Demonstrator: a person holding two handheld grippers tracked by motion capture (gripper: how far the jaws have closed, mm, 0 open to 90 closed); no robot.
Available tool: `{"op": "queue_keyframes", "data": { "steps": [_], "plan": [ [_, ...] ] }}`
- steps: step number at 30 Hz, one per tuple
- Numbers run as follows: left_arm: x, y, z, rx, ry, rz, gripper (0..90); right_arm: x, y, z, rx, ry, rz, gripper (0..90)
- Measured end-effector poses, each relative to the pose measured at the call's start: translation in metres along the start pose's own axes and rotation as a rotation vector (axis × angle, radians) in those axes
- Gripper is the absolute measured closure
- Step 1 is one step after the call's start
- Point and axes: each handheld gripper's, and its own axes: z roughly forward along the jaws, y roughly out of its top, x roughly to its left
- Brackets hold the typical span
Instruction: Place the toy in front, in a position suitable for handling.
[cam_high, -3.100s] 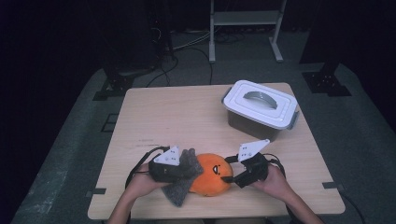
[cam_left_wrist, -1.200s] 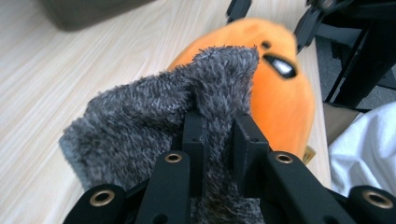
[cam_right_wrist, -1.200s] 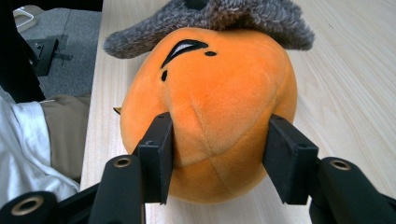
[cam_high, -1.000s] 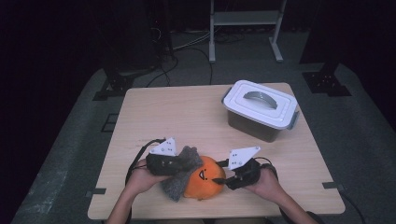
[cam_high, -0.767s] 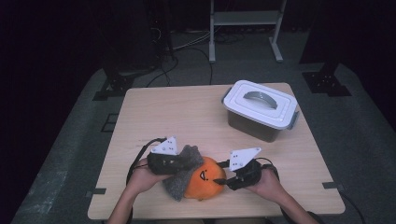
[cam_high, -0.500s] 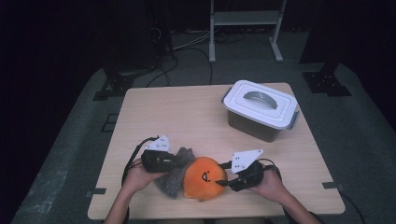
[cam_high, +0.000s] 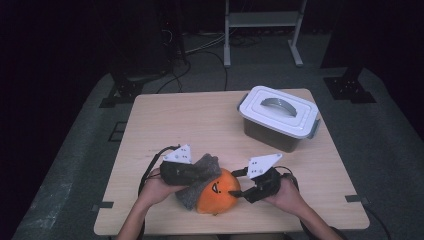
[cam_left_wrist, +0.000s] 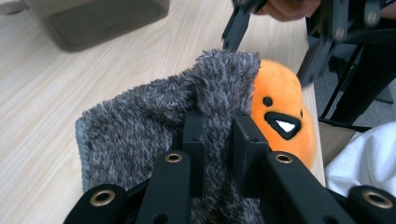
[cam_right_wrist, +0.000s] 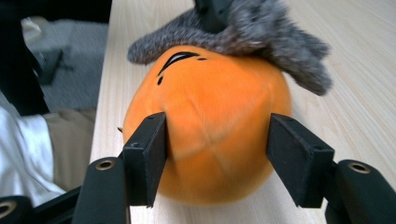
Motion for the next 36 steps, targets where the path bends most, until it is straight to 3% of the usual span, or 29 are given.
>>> {"op": "queue_keyframes", "data": {
  "steps": [4, 7, 10, 13, 19, 25, 29, 30, 32, 36],
  "plan": [
    [-0.004, 0.005, 0.001, -0.001, 0.003, 0.017, 77.4, -0.005, -0.002, 0.003, 0.002, 0.031, 0.035, 42.7],
    [-0.009, 0.013, 0.003, 0.005, 0.003, 0.043, 77.5, -0.002, 0.001, 0.006, 0.015, 0.022, 0.018, 50.5],
    [-0.016, 0.023, 0.003, -0.022, -0.032, 0.065, 77.5, 0.003, 0.005, 0.007, 0.008, 0.01, 0.005, 53.5],
    [-0.022, 0.028, 0.007, 0.001, -0.019, 0.097, 77.4, 0.007, 0.007, 0.008, 0.019, -0.003, -0.015, 56.1],
    [-0.012, 0.015, 0.005, -0.001, -0.039, 0.046, 77.3, 0.001, 0.0, 0.004, 0.034, -0.006, 0.02, 60.1],
    [-0.015, 0.008, 0.001, 0.016, -0.08, 0.06, 76.7, -0.01, -0.007, 0.001, 0.04, -0.016, 0.087, 61.9],
    [-0.015, 0.009, 0.003, 0.035, -0.057, 0.068, 76.9, -0.011, -0.006, 0.002, 0.037, -0.018, 0.105, 62.6],
    [-0.013, 0.008, 0.003, 0.044, -0.013, 0.06, 77.4, -0.01, -0.005, 0.002, 0.036, -0.018, 0.101, 62.9],
    [-0.01, 0.007, 0.002, 0.052, 0.03, 0.052, 77.8, -0.005, -0.002, 0.003, 0.03, -0.012, 0.108, 63.0],
    [-0.005, 0.004, 0.0, 0.045, 0.034, 0.018, 77.7, 0.005, 0.003, 0.006, 0.031, 0.012, 0.064, 59.7]
  ]
}}
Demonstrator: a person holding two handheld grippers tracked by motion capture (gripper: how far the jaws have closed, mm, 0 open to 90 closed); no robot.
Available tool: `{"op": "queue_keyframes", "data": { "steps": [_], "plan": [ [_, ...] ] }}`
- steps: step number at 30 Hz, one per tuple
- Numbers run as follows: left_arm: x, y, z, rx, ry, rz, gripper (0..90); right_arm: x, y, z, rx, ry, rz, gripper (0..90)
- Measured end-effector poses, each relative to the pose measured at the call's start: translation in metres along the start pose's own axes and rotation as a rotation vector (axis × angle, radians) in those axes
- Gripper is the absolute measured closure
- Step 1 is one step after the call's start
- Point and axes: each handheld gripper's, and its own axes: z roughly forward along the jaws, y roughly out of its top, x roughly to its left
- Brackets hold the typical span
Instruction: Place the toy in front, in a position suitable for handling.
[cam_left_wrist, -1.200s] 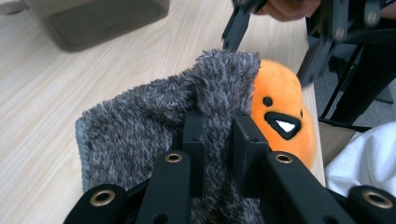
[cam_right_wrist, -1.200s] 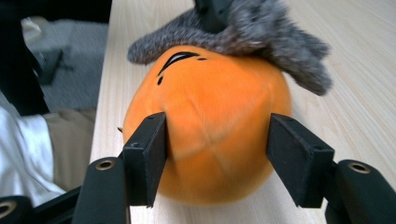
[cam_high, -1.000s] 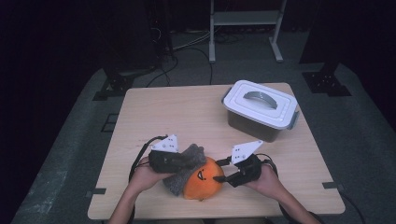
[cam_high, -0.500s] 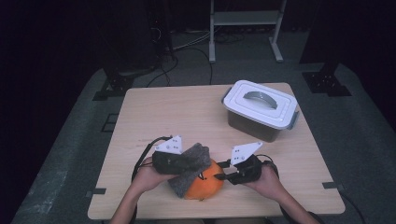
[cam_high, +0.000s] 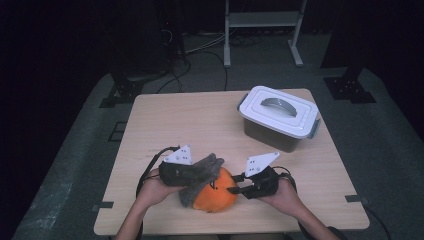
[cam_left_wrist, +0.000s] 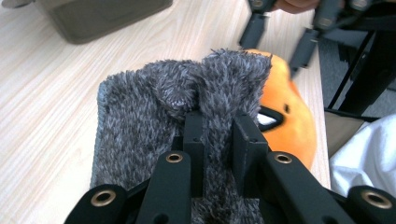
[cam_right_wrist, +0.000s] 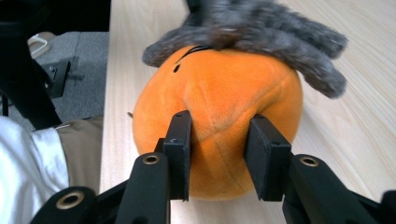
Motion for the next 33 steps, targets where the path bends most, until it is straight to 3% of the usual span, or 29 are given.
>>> {"op": "queue_keyframes", "data": {
  "steps": [4, 7, 10, 13, 17, 20, 22, 26, 31, 33],
  "plan": [
    [-0.002, 0.001, 0.001, -0.002, -0.002, 0.015, 77.7, -0.008, -0.002, -0.004, -0.015, 0.019, 0.019, 48.8],
    [-0.002, 0.002, 0.001, -0.006, -0.011, 0.021, 77.6, -0.012, -0.004, -0.005, -0.009, 0.02, 0.005, 45.2],
    [-0.001, 0.001, 0.0, -0.005, -0.012, 0.021, 77.6, -0.012, -0.005, -0.005, 0.002, 0.03, -0.048, 42.2],
    [-0.001, 0.0, -0.001, -0.007, -0.007, 0.016, 77.6, -0.014, -0.007, -0.008, -0.002, 0.04, -0.056, 41.0],
    [0.003, -0.002, -0.002, -0.018, -0.012, 0.004, 77.6, -0.012, -0.008, -0.007, 0.007, 0.019, -0.082, 35.6],
    [0.004, -0.002, 0.0, -0.024, -0.018, 0.001, 77.5, -0.008, -0.007, 0.001, 0.025, 0.002, -0.1, 35.9],
    [0.004, -0.002, -0.001, -0.026, -0.02, -0.001, 77.6, -0.007, -0.006, 0.004, 0.027, -0.003, -0.107, 46.4],
    [0.001, 0.003, -0.006, -0.051, -0.021, 0.008, 77.6, -0.006, -0.001, 0.002, 0.028, -0.029, -0.064, 62.5],
    [-0.016, 0.021, -0.008, -0.082, -0.06, 0.072, 77.6, -0.011, 0.004, -0.005, -0.042, -0.021, 0.06, 67.0],
    [-0.022, 0.026, -0.003, -0.072, -0.077, 0.091, 77.6, -0.011, 0.006, -0.004, -0.03, -0.022, 0.078, 67.2]
  ]
}}
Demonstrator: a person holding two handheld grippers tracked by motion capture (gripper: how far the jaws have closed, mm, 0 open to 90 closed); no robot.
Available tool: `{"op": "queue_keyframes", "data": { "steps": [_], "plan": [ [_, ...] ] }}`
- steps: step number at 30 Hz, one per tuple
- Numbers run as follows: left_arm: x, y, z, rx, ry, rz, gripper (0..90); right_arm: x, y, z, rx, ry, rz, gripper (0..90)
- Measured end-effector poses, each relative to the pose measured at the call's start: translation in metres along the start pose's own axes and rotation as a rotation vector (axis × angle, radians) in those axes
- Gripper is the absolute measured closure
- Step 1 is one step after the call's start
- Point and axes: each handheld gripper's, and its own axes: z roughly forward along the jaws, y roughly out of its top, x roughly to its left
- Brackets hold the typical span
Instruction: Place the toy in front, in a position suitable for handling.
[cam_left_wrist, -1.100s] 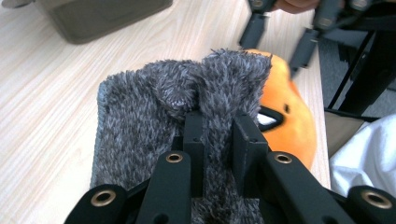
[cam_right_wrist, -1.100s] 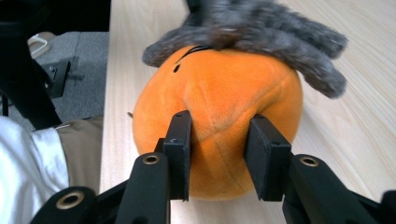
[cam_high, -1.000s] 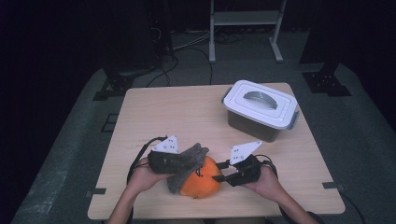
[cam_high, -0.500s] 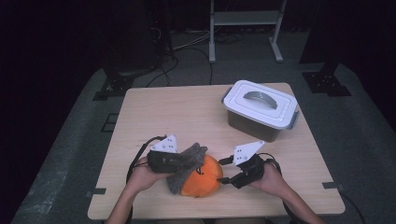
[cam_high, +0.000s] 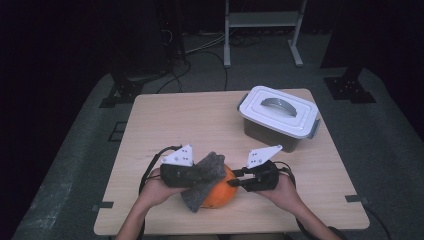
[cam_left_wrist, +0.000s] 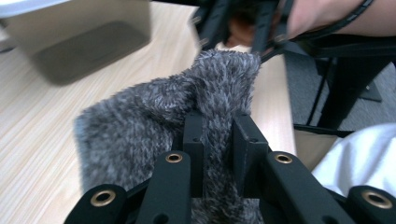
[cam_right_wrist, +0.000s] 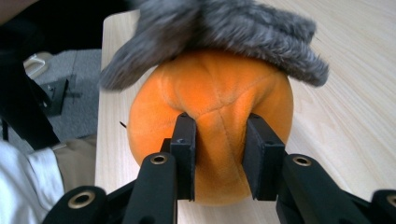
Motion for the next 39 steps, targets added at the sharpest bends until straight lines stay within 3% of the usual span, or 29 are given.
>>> {"op": "queue_keyframes", "data": {
  "steps": [2, 7, 12, 14, 18, 21, 24, 26, 28, 31, 34, 36, 39],
  "plan": [
    [-0.002, 0.001, 0.006, 0.027, 0.012, 0.015, 77.6, 0.0, -0.001, 0.001, 0.014, -0.007, -0.003, 67.6],
    [0.002, -0.007, 0.007, 0.097, 0.063, 0.024, 77.6, -0.013, -0.008, -0.003, 0.012, -0.008, 0.066, 68.8],
    [0.008, -0.017, 0.003, 0.079, 0.066, -0.026, 77.7, -0.018, -0.01, -0.004, 0.0, -0.009, 0.108, 68.9],
    [0.008, -0.016, 0.003, 0.078, 0.065, -0.025, 77.7, -0.017, -0.009, -0.003, -0.006, -0.011, 0.112, 68.9],
    [-0.002, -0.004, 0.009, 0.035, -0.024, 0.011, 77.5, -0.011, -0.006, 0.001, -0.026, -0.002, 0.101, 68.8],
    [-0.004, -0.003, 0.017, 0.049, -0.033, 0.022, 77.5, -0.008, -0.004, 0.001, -0.013, -0.012, 0.077, 68.8],
    [-0.002, -0.005, 0.016, 0.053, -0.036, 0.014, 77.7, -0.011, -0.007, 0.0, -0.01, -0.005, 0.089, 68.8],
    [0.002, -0.014, 0.013, 0.074, -0.031, 0.01, 77.7, -0.016, -0.01, -0.002, -0.011, -0.004, 0.102, 68.8],
    [0.007, -0.023, 0.01, 0.075, -0.042, -0.016, 77.8, -0.018, -0.011, -0.003, -0.009, -0.005, 0.107, 68.8],
    [0.009, -0.029, 0.006, 0.074, -0.044, -0.021, 77.8, -0.019, -0.011, -0.003, -0.008, -0.01, 0.108, 68.8],
    [0.003, -0.023, 0.008, 0.057, -0.06, 0.002, 77.8, -0.016, -0.008, -0.001, -0.011, -0.022, 0.095, 68.8],
    [-0.002, -0.018, 0.012, 0.024, -0.099, 0.026, 77.7, -0.012, -0.006, 0.0, -0.017, -0.019, 0.075, 68.8],
    [-0.006, -0.014, 0.02, 0.038, -0.105, 0.056, 77.7, -0.006, -0.005, 0.002, -0.013, -0.024, 0.038, 68.7]
  ]
}}
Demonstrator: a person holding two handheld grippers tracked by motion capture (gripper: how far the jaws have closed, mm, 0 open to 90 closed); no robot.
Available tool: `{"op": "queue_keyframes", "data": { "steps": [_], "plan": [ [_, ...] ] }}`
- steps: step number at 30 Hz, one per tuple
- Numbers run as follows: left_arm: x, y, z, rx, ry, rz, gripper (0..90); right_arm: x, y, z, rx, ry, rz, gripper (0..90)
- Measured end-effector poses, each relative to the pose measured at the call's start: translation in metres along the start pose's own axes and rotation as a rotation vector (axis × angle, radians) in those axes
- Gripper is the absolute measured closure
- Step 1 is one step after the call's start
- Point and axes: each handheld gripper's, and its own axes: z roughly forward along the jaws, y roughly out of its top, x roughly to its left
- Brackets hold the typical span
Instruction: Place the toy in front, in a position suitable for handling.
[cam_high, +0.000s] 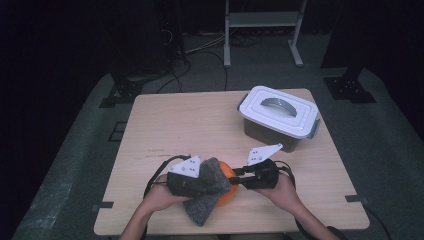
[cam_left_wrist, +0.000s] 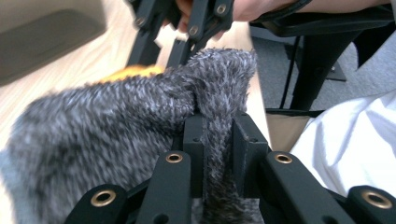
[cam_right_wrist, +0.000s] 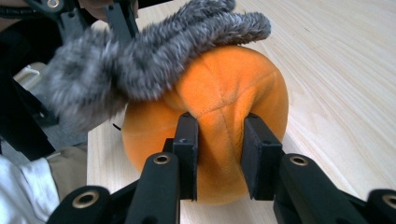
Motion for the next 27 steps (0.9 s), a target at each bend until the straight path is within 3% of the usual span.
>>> {"op": "queue_keyframes", "data": {
  "steps": [5, 8, 11, 17, 18, 21, 27],
  "plan": [
    [0.008, -0.008, -0.012, -0.027, 0.06, -0.038, 78.1, -0.005, -0.006, -0.004, 0.006, 0.02, 0.006, 68.4],
    [0.018, -0.021, -0.024, -0.042, 0.093, -0.094, 78.2, -0.004, -0.007, -0.005, 0.002, 0.027, -0.019, 68.2],
    [0.022, -0.028, -0.031, -0.063, 0.1, -0.129, 78.2, 0.002, -0.003, -0.003, 0.002, 0.022, -0.057, 68.2],
    [0.017, -0.014, -0.031, -0.106, 0.08, -0.111, 78.0, 0.014, 0.002, 0.002, -0.001, 0.034, -0.136, 68.3],
    [0.016, -0.008, -0.028, -0.12, 0.061, -0.11, 78.0, 0.021, 0.003, 0.005, -0.001, 0.043, -0.178, 68.3],
    [0.016, -0.008, -0.025, -0.108, 0.06, -0.114, 78.1, 0.024, 0.002, 0.005, 0.009, 0.043, -0.21, 68.3],
    [0.025, -0.025, -0.027, -0.055, 0.106, -0.165, 78.1, 0.01, -0.007, -0.003, 0.035, 0.049, -0.197, 68.2]
  ]
}}
